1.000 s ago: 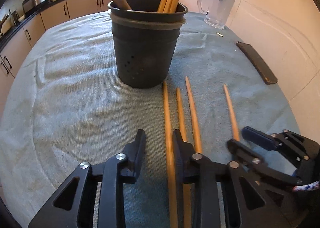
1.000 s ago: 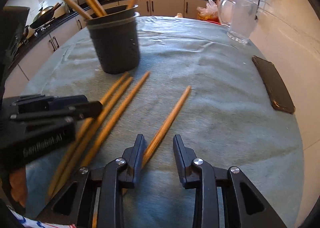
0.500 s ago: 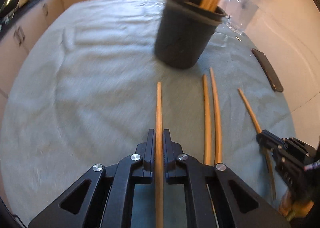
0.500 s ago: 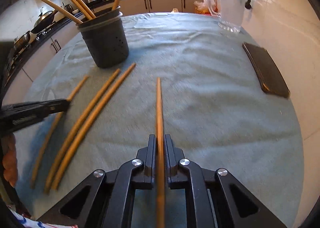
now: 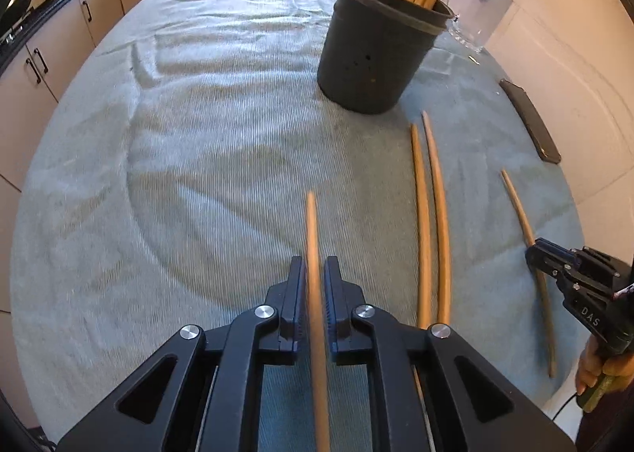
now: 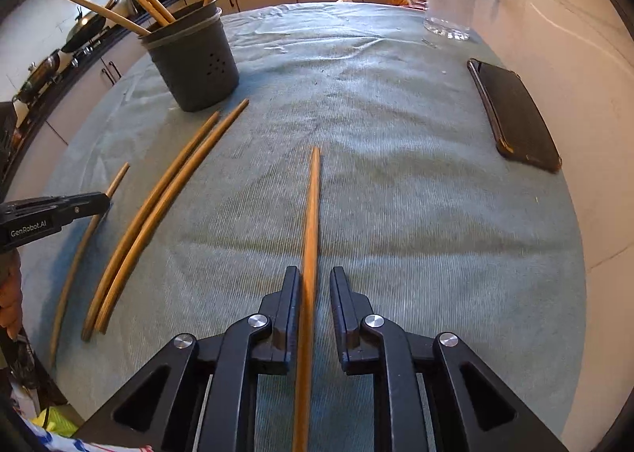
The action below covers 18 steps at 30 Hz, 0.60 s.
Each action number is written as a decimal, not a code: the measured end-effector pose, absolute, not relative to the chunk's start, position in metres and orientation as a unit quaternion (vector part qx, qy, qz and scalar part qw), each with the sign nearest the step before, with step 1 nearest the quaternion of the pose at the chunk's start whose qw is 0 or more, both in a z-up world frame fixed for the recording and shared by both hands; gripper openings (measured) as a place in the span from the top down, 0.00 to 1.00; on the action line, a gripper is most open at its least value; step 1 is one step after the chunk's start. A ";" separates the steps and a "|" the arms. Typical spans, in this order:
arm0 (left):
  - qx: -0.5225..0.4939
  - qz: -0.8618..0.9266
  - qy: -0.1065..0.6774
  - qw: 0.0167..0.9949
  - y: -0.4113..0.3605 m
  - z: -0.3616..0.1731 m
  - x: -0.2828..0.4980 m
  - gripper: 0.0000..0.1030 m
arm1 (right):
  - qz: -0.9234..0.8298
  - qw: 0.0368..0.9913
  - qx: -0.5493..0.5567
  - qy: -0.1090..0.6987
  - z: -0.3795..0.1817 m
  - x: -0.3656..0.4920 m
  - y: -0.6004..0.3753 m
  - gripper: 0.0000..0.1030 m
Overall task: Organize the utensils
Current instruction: 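Lift both held chopsticks upright and carry them toward the black cup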
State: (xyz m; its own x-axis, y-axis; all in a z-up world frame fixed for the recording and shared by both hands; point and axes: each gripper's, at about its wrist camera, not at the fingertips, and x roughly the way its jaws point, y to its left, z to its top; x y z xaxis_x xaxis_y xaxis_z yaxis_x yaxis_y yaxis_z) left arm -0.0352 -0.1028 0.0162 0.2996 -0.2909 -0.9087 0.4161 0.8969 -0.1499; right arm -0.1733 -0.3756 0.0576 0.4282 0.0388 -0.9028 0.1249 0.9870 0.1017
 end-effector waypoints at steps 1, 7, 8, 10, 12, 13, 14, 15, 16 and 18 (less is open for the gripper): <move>0.061 -0.219 0.548 0.805 -0.106 0.015 -0.030 0.91 | -0.027 0.840 0.073 0.538 0.058 -0.169 -0.375 0.85; 0.071 -0.214 0.543 0.809 -0.116 0.014 -0.023 0.90 | -0.032 0.828 0.036 0.559 0.057 -0.139 -0.366 0.85; 0.070 -0.213 0.543 0.809 -0.116 0.014 -0.022 0.90 | -0.032 0.826 0.029 0.562 0.056 -0.135 -0.365 0.85; 0.069 -0.212 0.539 0.812 -0.116 0.013 -0.022 0.90 | -0.033 0.821 0.016 0.570 0.056 -0.128 -0.362 0.85; 0.068 -0.213 0.533 0.816 -0.119 0.012 -0.021 0.90 | -0.030 0.819 0.013 0.573 0.056 -0.123 -0.361 0.86; 0.067 -0.213 0.528 0.819 -0.120 0.012 -0.022 0.90 | -0.030 0.819 0.013 0.573 0.056 -0.121 -0.361 0.87; 0.066 -0.214 0.523 0.822 -0.118 0.012 -0.024 0.90 | -0.031 0.821 0.013 0.570 0.056 -0.121 -0.360 0.90; 0.065 -0.213 0.518 0.826 -0.119 0.012 -0.025 0.90 | -0.033 0.823 0.013 0.567 0.055 -0.120 -0.360 0.92; 0.066 -0.210 0.513 0.830 -0.120 0.012 -0.026 0.96 | -0.036 0.825 0.011 0.563 0.056 -0.120 -0.358 0.93; 0.060 -0.207 0.513 0.831 -0.119 0.013 -0.030 0.95 | -0.041 0.832 0.010 0.552 0.056 -0.121 -0.355 0.94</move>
